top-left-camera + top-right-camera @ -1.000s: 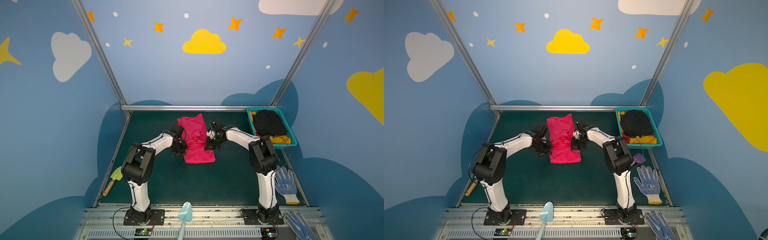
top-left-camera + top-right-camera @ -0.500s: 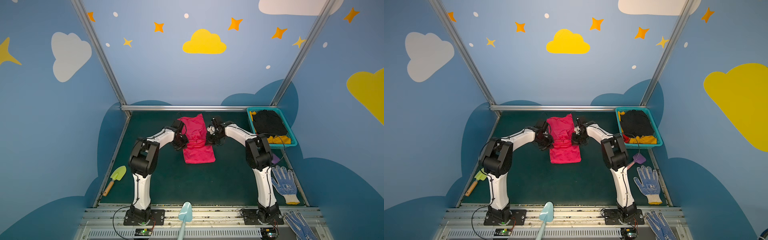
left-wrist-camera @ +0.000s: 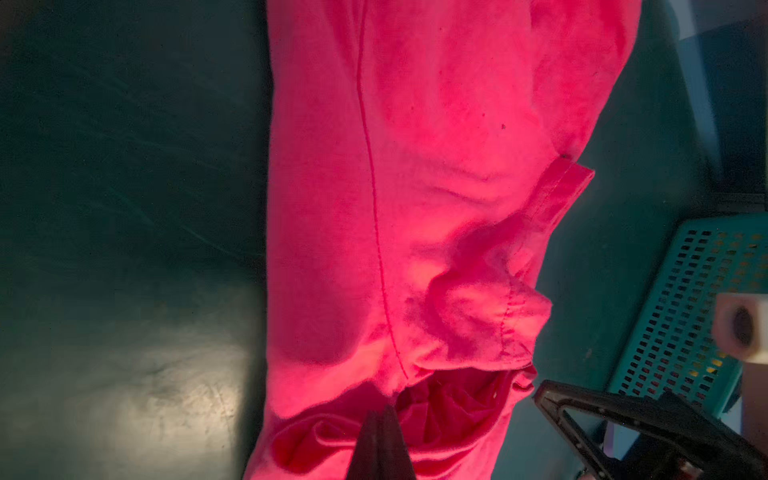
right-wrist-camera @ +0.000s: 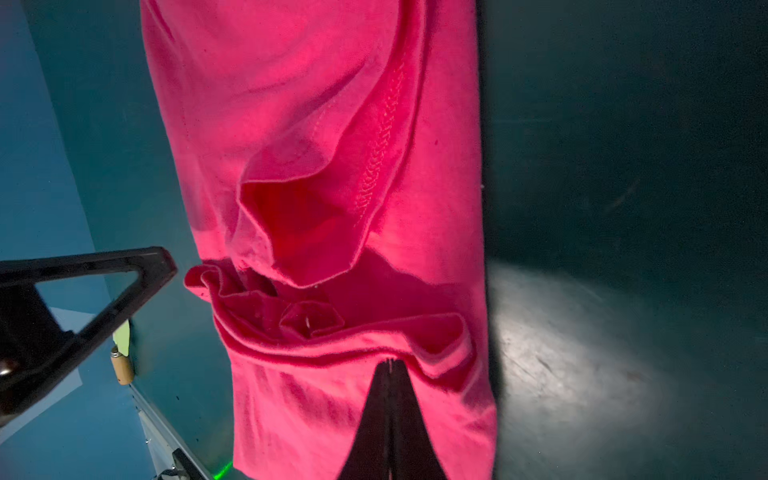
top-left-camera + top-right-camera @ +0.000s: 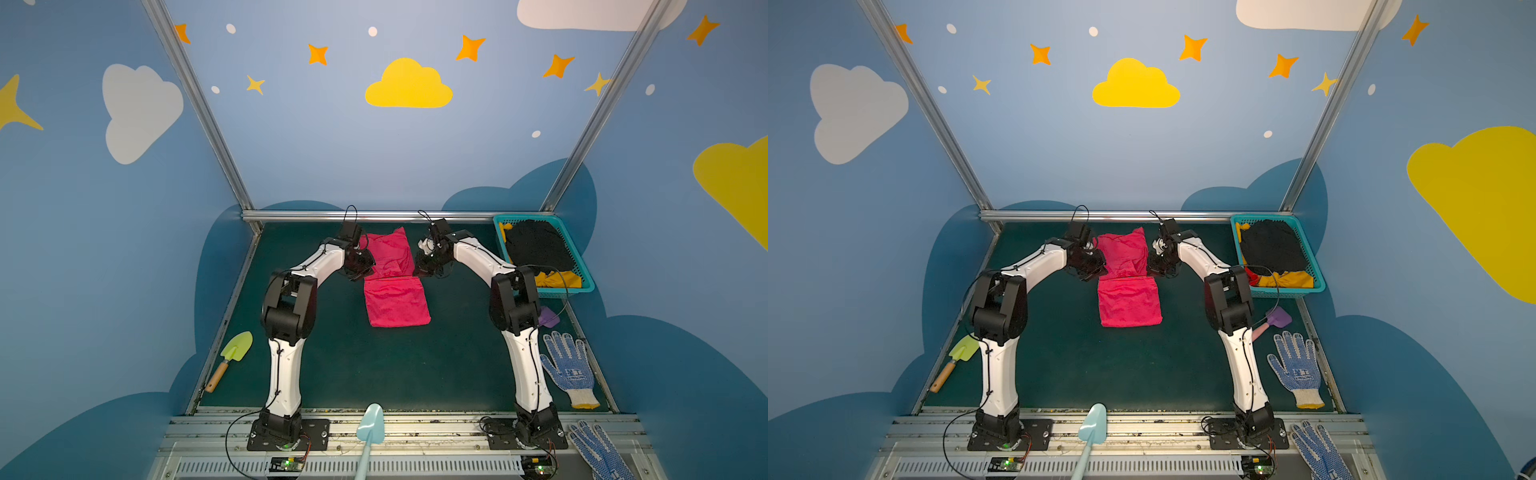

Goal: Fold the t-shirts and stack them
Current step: 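Open both grippers to release the folded edge onto the shirt, then grasp the new near edge of the folded shirt with both grippers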

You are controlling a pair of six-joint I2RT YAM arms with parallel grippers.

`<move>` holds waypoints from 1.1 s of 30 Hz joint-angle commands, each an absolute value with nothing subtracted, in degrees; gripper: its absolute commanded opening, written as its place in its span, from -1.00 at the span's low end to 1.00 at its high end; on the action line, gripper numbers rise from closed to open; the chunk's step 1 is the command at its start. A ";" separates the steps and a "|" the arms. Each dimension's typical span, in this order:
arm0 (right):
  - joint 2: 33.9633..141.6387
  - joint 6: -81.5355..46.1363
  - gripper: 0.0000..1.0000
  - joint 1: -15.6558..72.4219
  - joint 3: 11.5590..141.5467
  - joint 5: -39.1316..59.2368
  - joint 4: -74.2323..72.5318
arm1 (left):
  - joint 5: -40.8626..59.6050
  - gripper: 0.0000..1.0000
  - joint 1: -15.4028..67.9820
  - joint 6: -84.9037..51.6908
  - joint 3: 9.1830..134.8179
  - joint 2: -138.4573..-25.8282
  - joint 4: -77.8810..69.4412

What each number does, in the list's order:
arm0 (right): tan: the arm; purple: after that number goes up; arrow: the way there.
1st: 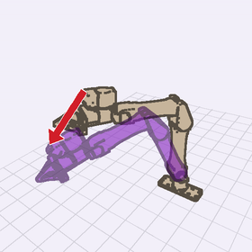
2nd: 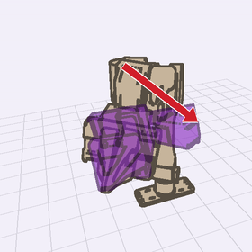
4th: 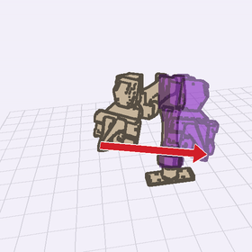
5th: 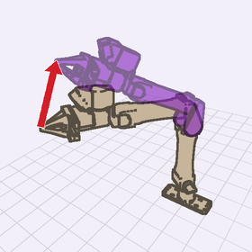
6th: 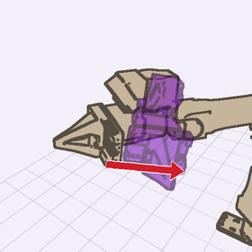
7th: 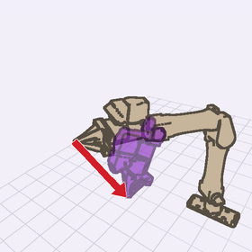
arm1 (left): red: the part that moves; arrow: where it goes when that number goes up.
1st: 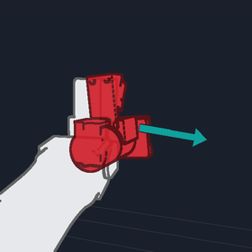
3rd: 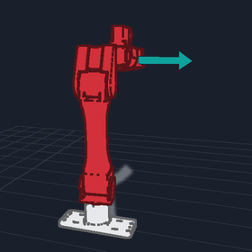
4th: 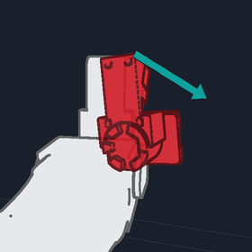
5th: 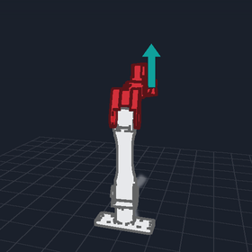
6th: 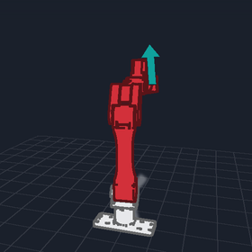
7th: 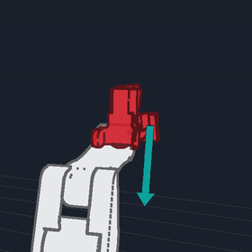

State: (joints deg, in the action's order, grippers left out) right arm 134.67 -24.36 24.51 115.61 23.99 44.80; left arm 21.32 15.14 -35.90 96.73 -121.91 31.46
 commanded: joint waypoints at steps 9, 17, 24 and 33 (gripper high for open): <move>114.01 -21.05 0.09 23.23 94.86 21.46 43.53 | 17.09 0.17 15.44 -31.46 83.50 -99.00 41.63; 107.92 -22.87 0.37 23.56 78.42 21.79 38.13 | 17.18 0.73 18.88 -35.07 66.28 -93.83 37.94; 106.87 -25.55 0.45 26.03 71.26 22.58 33.60 | 17.97 0.91 22.51 -38.46 60.50 -95.15 31.51; 107.39 -29.01 0.47 28.92 68.67 24.16 30.48 | 18.50 0.49 24.41 -42.17 58.21 -101.01 25.92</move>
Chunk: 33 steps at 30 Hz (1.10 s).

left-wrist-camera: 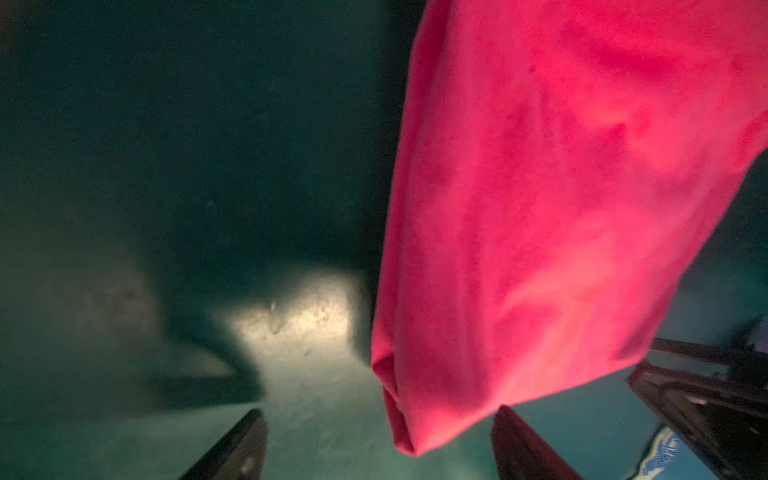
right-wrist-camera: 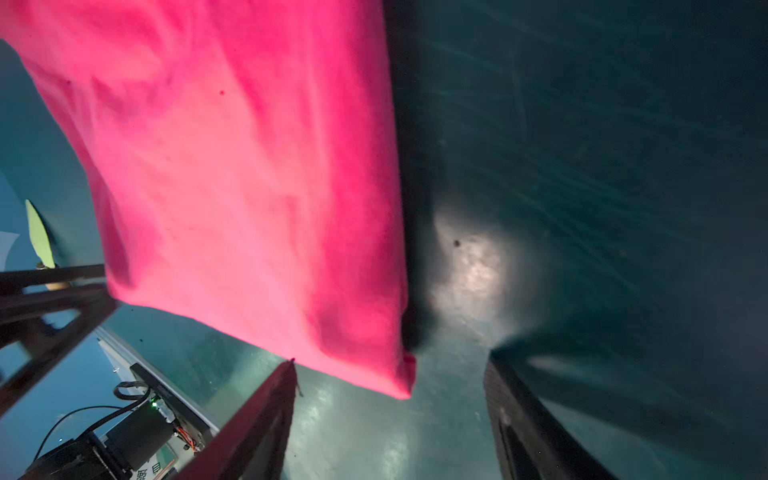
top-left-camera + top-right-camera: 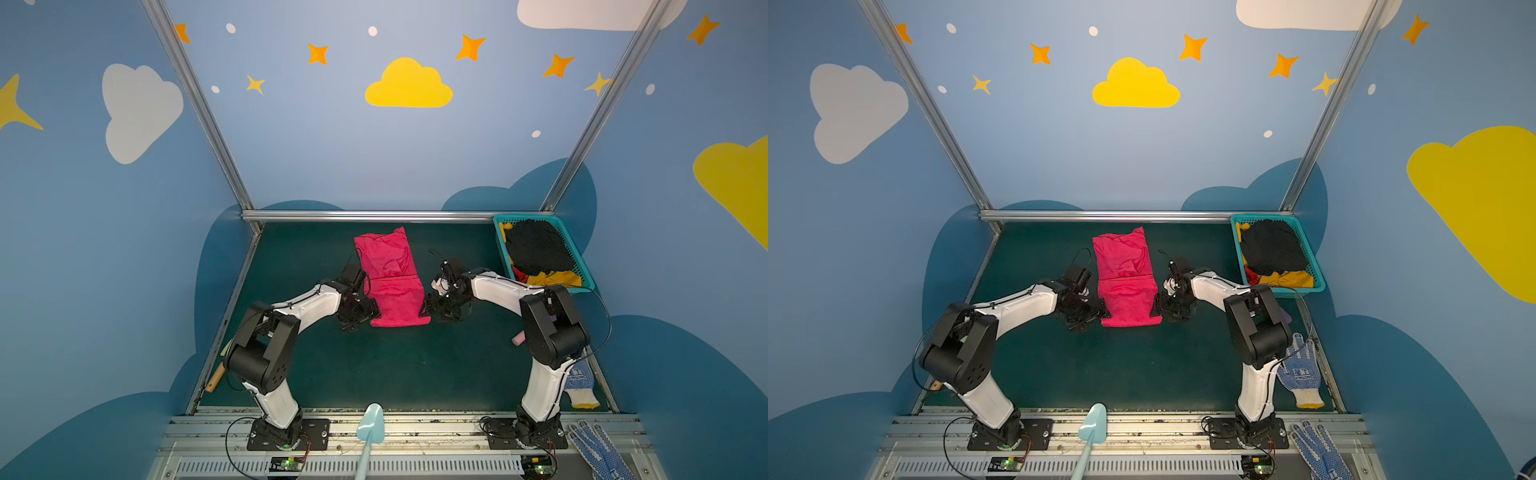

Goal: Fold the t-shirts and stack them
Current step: 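Grasp the new near edge of the folded shirt with both grippers, then fold the near edge with both grippers over toward the far edge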

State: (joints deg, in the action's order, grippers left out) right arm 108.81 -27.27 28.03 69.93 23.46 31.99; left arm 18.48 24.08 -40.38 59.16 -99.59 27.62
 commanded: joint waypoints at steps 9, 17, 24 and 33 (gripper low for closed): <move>109.43 -30.46 -0.24 30.56 68.64 25.40 29.10 | 19.95 -0.45 25.64 -44.78 56.02 -100.27 23.34; 106.67 -31.24 -1.00 32.92 67.68 24.54 29.20 | 19.19 -0.91 26.24 -45.42 53.50 -94.85 24.74; 97.41 -36.07 -1.00 39.00 58.95 21.38 27.17 | 15.71 -0.91 28.06 -48.25 46.28 -82.59 30.41; 84.40 -42.86 -1.00 45.74 54.85 14.95 29.23 | 10.42 -0.91 30.32 -55.67 40.61 -63.47 34.32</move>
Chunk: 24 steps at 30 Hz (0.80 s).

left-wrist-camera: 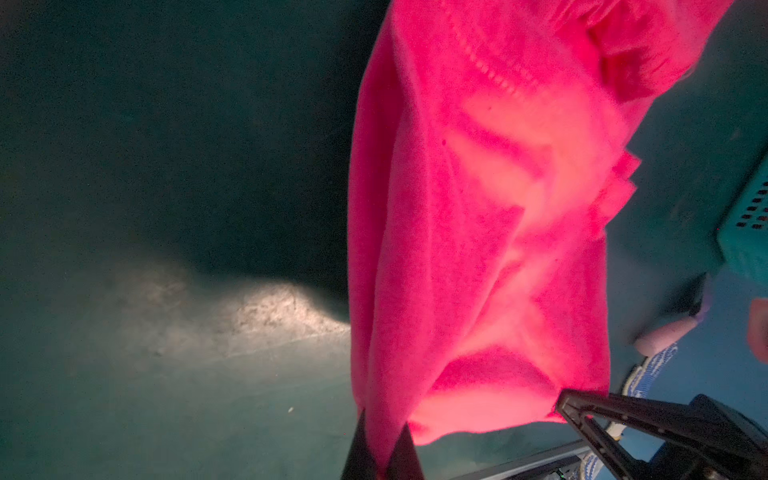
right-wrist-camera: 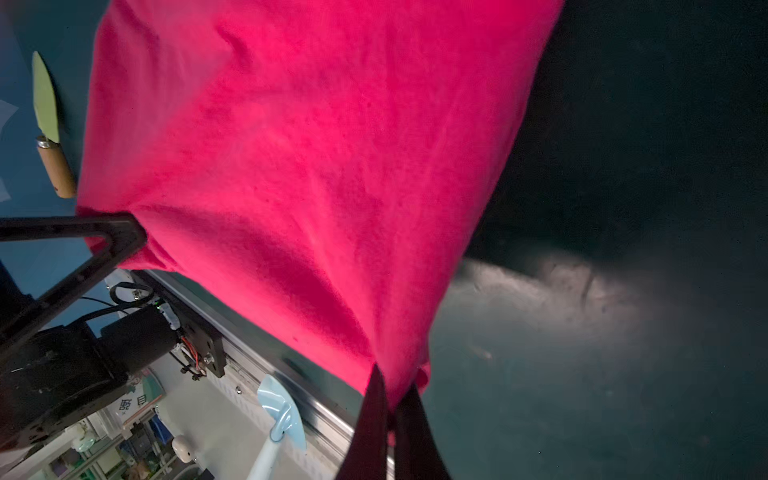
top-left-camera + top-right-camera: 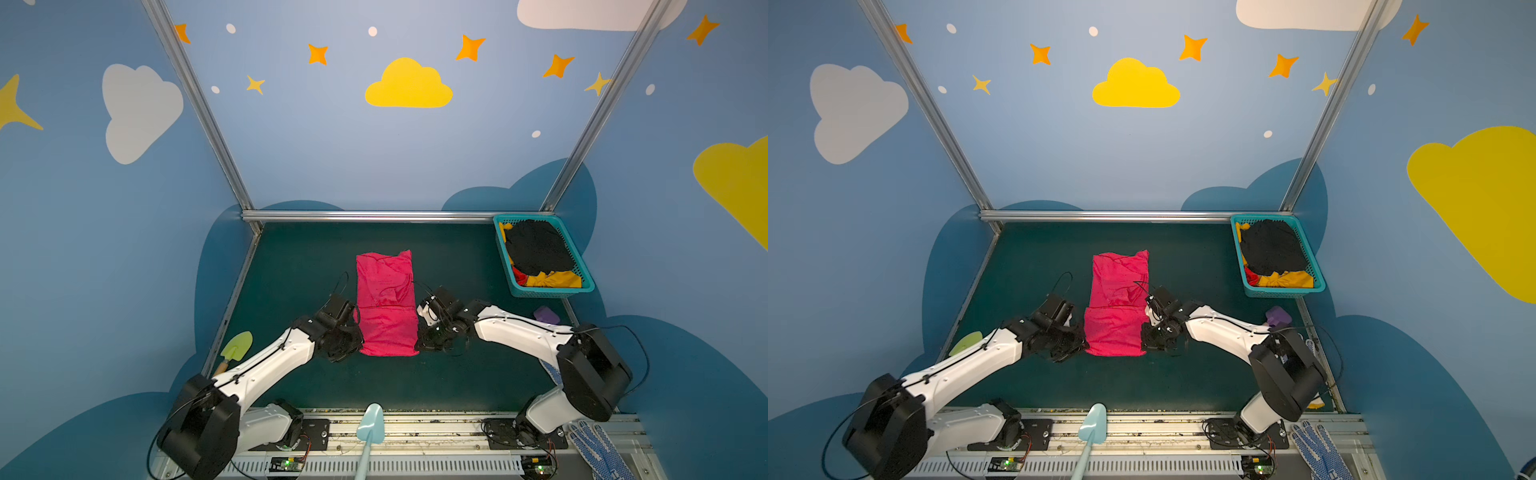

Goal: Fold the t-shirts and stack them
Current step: 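Fold the near edge with both grippers over toward the far edge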

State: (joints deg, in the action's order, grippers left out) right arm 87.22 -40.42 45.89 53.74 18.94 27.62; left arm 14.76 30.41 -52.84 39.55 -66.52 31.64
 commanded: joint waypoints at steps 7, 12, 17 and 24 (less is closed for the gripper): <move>83.88 -38.50 -1.00 42.35 66.40 10.43 35.76 | 6.33 -0.86 28.75 -52.20 52.65 -64.52 38.13; 91.49 -32.73 -1.00 36.79 76.95 13.86 38.50 | 8.18 -0.83 24.65 -47.03 61.73 -73.25 36.39; 102.18 -29.17 -1.00 31.87 88.90 18.44 40.03 | 12.95 -0.79 19.96 -42.15 72.51 -85.76 35.95; 120.90 -26.51 -1.00 26.58 109.49 23.70 44.99 | 19.30 -0.74 14.76 -36.05 92.00 -108.48 38.32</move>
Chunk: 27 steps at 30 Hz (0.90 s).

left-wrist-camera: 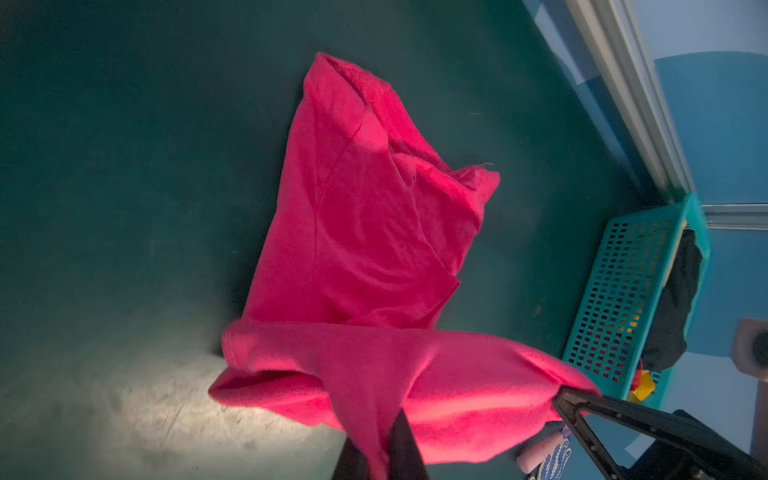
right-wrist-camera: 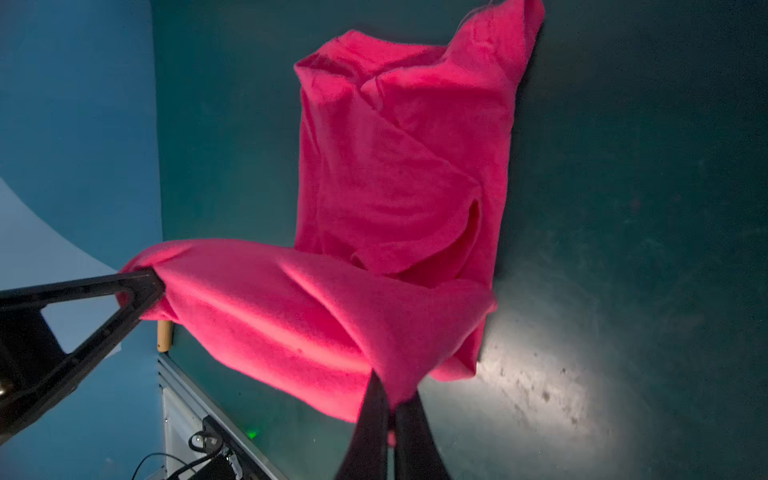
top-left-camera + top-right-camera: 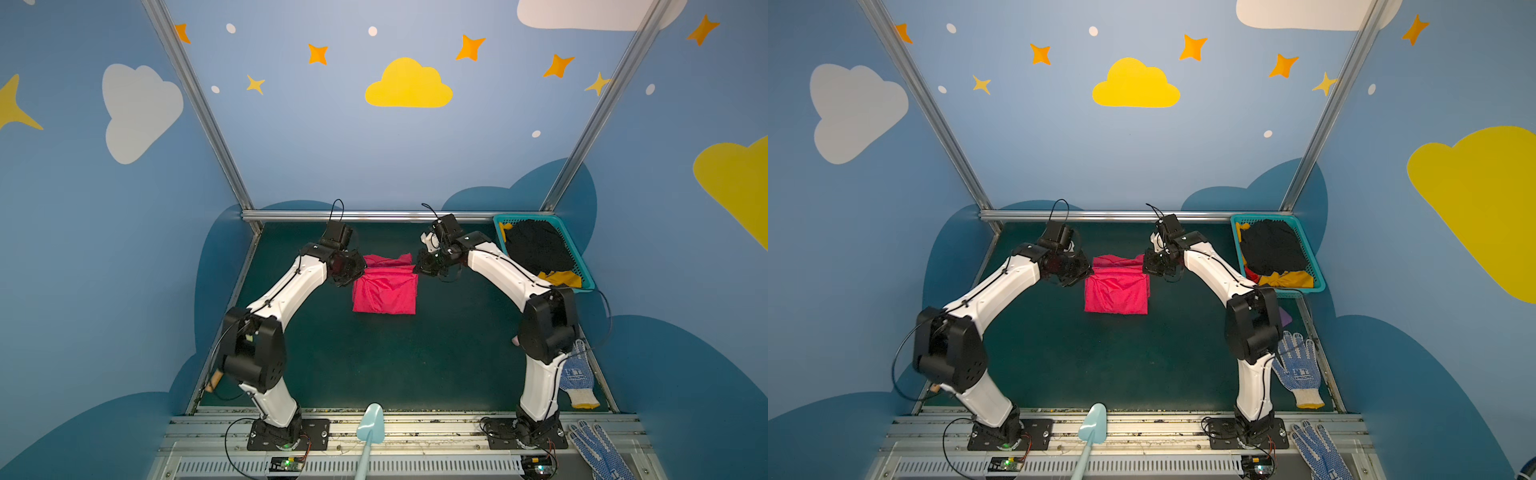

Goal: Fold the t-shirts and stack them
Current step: 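Fold the near edge with both grippers over toward the far edge, then open both grippers to release the compact pink bundle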

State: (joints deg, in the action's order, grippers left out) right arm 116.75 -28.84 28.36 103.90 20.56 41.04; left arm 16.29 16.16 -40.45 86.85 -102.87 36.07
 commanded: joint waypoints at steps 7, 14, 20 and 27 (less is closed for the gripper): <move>136.93 -27.05 -0.03 21.77 126.88 29.63 48.65 | 22.01 0.06 11.90 -34.32 107.07 -123.92 38.67; 132.75 -26.14 0.44 19.34 123.41 28.45 47.83 | 19.33 0.82 9.93 -32.44 108.76 -121.98 40.11; 122.88 -23.70 0.49 19.85 106.90 28.13 43.71 | 19.31 1.00 10.95 -28.63 92.84 -113.82 40.69; 114.27 -25.37 0.49 20.87 90.67 27.93 37.28 | 21.79 0.96 12.74 -30.71 82.48 -115.05 33.27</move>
